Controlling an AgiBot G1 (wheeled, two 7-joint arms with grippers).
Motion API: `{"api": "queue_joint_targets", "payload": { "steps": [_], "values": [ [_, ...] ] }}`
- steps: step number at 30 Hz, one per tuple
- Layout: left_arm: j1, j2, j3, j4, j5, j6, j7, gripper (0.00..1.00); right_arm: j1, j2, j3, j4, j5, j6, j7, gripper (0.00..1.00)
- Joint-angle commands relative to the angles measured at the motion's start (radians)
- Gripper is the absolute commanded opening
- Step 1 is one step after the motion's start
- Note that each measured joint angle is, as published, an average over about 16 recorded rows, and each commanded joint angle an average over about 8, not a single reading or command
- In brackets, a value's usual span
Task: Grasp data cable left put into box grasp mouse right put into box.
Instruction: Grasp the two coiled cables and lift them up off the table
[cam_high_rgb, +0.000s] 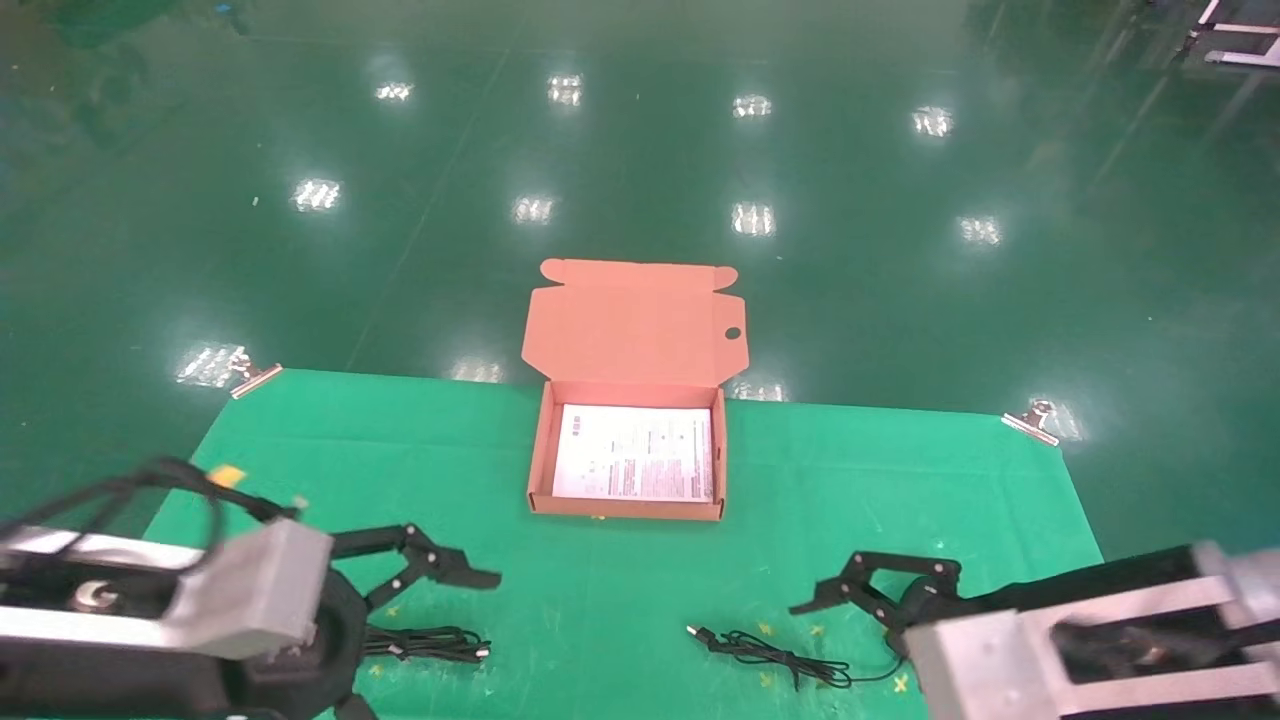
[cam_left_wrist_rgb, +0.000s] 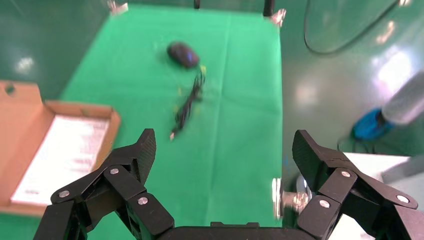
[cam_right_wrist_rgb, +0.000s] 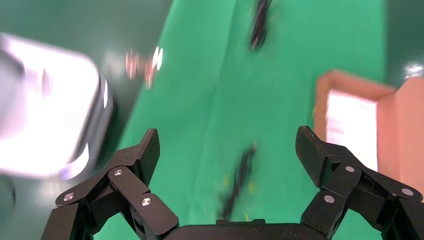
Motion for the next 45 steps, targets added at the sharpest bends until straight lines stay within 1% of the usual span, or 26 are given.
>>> {"api": "queue_joint_targets", "payload": {
  "steps": [1, 6, 11, 16, 21, 27, 32, 36, 40, 43, 45],
  "values": [
    [-0.031, 0.013, 0.030, 0.000, 0.055, 0.012, -0.006, 1.00, 0.063, -0.019, -0.074, 0.004, -0.091, -0.005, -0.040, 1.00],
    [-0.077, 0.047, 0.104, -0.012, 0.208, 0.007, 0.024, 1.00, 0.113, -0.040, -0.208, 0.002, -0.156, 0.004, -0.111, 1.00],
    [-0.120, 0.095, 0.193, -0.018, 0.393, -0.002, 0.058, 1.00, 0.133, -0.061, -0.298, 0.001, -0.232, 0.026, -0.152, 1.00],
    [-0.131, 0.139, 0.259, -0.012, 0.544, -0.038, 0.053, 1.00, 0.135, -0.095, -0.360, 0.001, -0.340, 0.060, -0.150, 1.00],
    [-0.117, 0.175, 0.299, -0.006, 0.669, -0.096, 0.025, 1.00, 0.120, -0.130, -0.402, -0.001, -0.460, 0.114, -0.118, 1.00],
    [-0.094, 0.216, 0.331, 0.024, 0.793, -0.166, -0.029, 1.00, 0.099, -0.175, -0.430, -0.003, -0.604, 0.199, -0.047, 1.00],
    [-0.080, 0.246, 0.346, 0.072, 0.854, -0.208, -0.066, 1.00, 0.073, -0.213, -0.448, -0.005, -0.718, 0.267, 0.035, 1.00],
    [-0.070, 0.266, 0.349, 0.117, 0.877, -0.236, -0.084, 1.00, 0.042, -0.240, -0.460, -0.006, -0.824, 0.328, 0.120, 1.00],
    [-0.059, 0.285, 0.345, 0.180, 0.881, -0.268, -0.099, 1.00, 0.003, -0.270, -0.469, -0.005, -0.950, 0.389, 0.234, 1.00],
    [-0.056, 0.301, 0.339, 0.237, 0.876, -0.291, -0.100, 1.00, -0.024, -0.293, -0.472, -0.005, -1.022, 0.417, 0.314, 1.00],
    [-0.057, 0.312, 0.336, 0.277, 0.871, -0.304, -0.095, 1.00, -0.037, -0.306, -0.472, -0.006, -1.046, 0.424, 0.354, 1.00]
  ]
}}
